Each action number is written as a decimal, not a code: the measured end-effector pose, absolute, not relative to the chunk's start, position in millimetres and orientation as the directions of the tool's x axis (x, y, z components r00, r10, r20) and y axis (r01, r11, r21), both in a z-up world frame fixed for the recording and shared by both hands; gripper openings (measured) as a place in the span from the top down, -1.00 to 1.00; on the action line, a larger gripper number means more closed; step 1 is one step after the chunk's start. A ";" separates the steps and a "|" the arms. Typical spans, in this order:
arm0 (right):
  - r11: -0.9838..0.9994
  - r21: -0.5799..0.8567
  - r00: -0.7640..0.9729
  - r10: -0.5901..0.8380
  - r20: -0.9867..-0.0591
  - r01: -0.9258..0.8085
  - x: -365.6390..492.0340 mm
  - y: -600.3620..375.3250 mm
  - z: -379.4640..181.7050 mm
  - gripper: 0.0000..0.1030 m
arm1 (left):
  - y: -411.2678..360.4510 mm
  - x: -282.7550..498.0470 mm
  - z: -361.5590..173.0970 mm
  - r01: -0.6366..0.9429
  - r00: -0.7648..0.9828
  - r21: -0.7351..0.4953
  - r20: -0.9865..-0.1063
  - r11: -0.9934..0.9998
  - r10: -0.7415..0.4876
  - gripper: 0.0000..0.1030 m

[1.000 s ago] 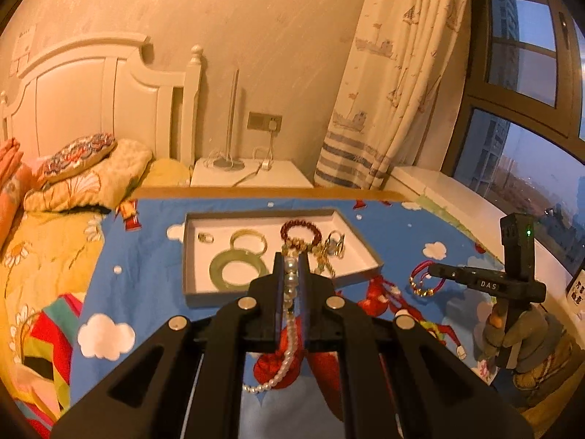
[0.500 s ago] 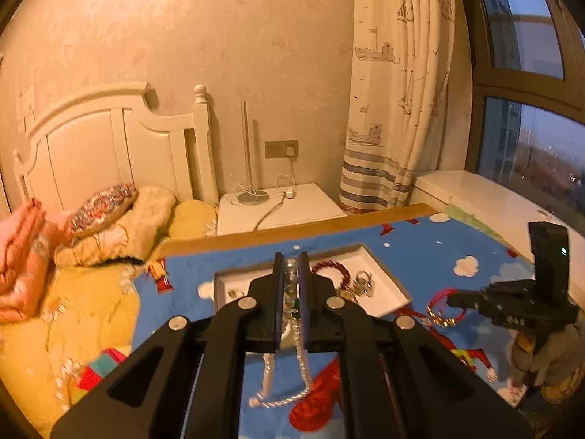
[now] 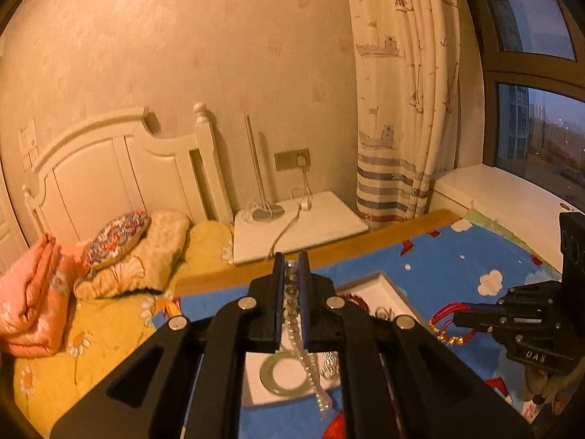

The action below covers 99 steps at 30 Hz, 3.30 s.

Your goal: Organize jewelry

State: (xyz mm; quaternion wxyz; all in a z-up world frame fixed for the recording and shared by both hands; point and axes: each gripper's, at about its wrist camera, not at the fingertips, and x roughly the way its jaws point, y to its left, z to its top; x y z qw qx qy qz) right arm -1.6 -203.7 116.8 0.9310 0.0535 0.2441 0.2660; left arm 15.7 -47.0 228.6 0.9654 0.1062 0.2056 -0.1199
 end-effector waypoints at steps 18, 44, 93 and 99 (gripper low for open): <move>0.830 0.277 0.617 0.549 -0.564 -0.485 108.6 -140.5 82.0 0.81 | -53.7 107.2 187.6 0.168 0.867 0.241 -0.498 0.956 -0.026 0.81; 0.873 0.156 0.543 0.418 -0.728 -0.462 -5.8 -193.2 4.2 -0.45 | -26.1 -7.4 42.5 0.164 0.719 0.054 -0.690 0.985 -0.082 -0.89; 0.860 0.128 0.539 0.419 -0.730 -0.494 -23.5 -203.9 -6.4 0.68 | -116.6 37.3 4.6 0.329 0.583 -0.077 -0.768 0.941 -0.267 0.68; 0.866 0.127 0.547 0.413 -0.729 -0.484 -23.2 -205.1 -6.0 0.68 | -112.2 21.9 8.5 0.338 0.596 -0.076 -0.754 0.938 -0.276 0.68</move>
